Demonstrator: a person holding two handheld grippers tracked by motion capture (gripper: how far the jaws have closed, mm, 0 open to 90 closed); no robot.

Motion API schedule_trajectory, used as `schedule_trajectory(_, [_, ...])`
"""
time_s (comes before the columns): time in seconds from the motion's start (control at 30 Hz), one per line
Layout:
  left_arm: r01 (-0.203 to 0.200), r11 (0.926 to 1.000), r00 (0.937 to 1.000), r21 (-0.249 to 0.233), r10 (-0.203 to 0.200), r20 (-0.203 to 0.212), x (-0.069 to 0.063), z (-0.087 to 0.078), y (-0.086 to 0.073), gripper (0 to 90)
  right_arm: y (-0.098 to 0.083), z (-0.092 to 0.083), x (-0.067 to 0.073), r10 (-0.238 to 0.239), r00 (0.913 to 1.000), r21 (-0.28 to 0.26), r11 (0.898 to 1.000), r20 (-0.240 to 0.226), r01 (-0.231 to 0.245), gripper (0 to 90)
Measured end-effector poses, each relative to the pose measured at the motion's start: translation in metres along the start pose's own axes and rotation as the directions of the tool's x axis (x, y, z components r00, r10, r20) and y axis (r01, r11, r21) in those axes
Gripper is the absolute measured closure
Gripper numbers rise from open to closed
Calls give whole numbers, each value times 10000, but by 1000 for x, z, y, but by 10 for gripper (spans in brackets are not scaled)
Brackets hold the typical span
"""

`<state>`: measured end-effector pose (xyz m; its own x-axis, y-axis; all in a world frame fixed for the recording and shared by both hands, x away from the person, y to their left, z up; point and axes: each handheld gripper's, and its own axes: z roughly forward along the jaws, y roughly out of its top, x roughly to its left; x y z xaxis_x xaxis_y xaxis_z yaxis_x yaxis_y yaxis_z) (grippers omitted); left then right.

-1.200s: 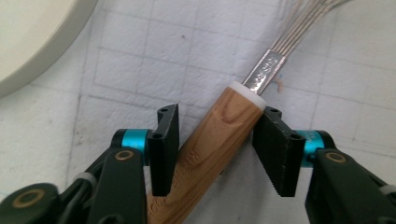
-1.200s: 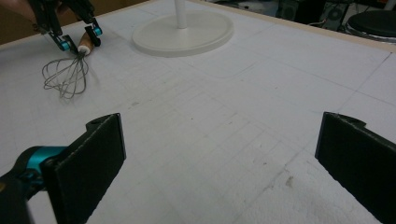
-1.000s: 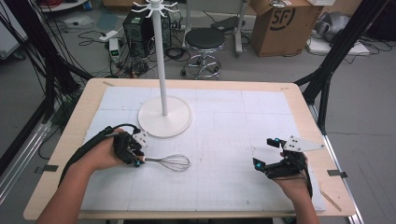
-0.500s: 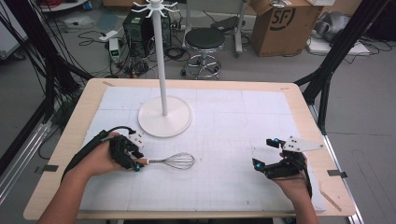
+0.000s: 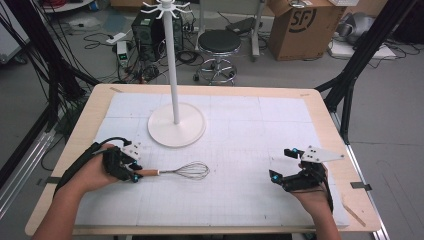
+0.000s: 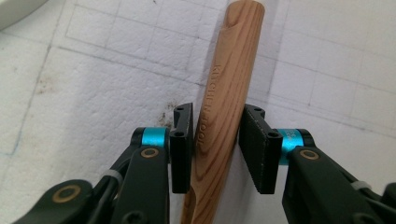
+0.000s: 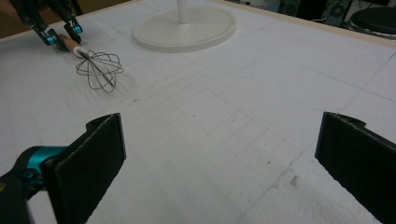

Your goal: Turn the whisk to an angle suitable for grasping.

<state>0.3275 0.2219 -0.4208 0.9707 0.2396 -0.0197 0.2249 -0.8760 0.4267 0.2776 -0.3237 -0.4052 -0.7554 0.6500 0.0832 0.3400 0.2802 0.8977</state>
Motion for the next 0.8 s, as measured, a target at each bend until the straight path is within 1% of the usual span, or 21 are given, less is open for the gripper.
schedule_trajectory(0.03, [0,10000,10000,0,0,0,0,0,0,674,0,0,0,9,10000,-4,10000,-1,-9,3])
schedule_trajectory(0.07, [-195,9998,9998,63,195,-5,-1,0,1,686,0,0,0,25,10000,-6,10000,-16,-25,3])
schedule_trajectory(0.1, [-277,9996,9996,4,277,38,-4,1,4,698,0,-1,0,50,10000,-7,10000,3,-50,3])
schedule_trajectory(0.17, [-350,9994,9994,11,350,47,-5,2,6,707,0,-1,0,33,10000,-21,10000,-4,-33,3])
schedule_trajectory(0.23, [-492,9987,9988,122,492,19,-6,4,12,711,0,-1,-1,17,10000,-62,10000,4,-17,3])
schedule_trajectory(0.27, [-614,9981,9981,106,613,13,-7,7,19,711,0,-1,0,15,10000,-59,10000,1,-15,3])
schedule_trajectory(0.3, [-614,9981,9981,106,613,13,-7,7,19,712,0,-1,0,15,10000,-59,10000,1,-15,3])
schedule_trajectory(0.33, [-781,9969,9969,129,781,45,-7,7,23,712,0,-1,-1,-4,10000,-83,10000,2,4,3])
schedule_trajectory(0.37, [-743,9972,9972,-68,743,48,-8,9,27,719,1,-1,0,44,10000,-74,10000,-27,-44,3])
schedule_trajectory(0.4, [-843,9964,9964,-88,844,86,-9,11,35,721,0,-1,-1,26,10000,-68,10000,-22,-26,3])
schedule_trajectory(0.43, [-843,9964,9964,-88,844,86,-9,11,35,721,1,-2,-1,23,10000,-104,9999,-6,-23,3])
schedule_trajectory(0.47, [-947,9955,9955,-83,947,55,-10,13,39,722,1,-2,-2,-16,10000,-129,9999,-3,16,3])
schedule_trajectory(0.5, [-1021,9947,9947,-122,1023,140,-11,17,47,722,1,-2,-1,44,10000,-113,9999,-11,-45,3])
schedule_trajectory(0.6, [-1131,9935,9935,-90,1133,127,-12,21,54,722,0,-3,-2,30,10000,-157,9999,-15,-30,3])
schedule_trajectory(0.63, [-1230,9924,9923,-93,1231,117,-12,22,57,723,1,-3,-2,50,10000,-155,9999,-38,-51,3])
schedule_trajectory(0.7, [-1239,9920,9922,-245,1242,125,-14,26,63,723,1,-3,-1,76,10000,-155,9998,-51,-77,3])
schedule_trajectory(0.77, [-1340,9905,9908,-307,1345,168,-16,30,70,723,1,-3,-1,69,10000,-159,9998,-62,-70,3])
schedule_trajectory(0.8, [-1426,9887,9893,-459,1438,235,-17,34,76,723,1,-4,-1,91,9999,-163,9998,-57,-92,3])
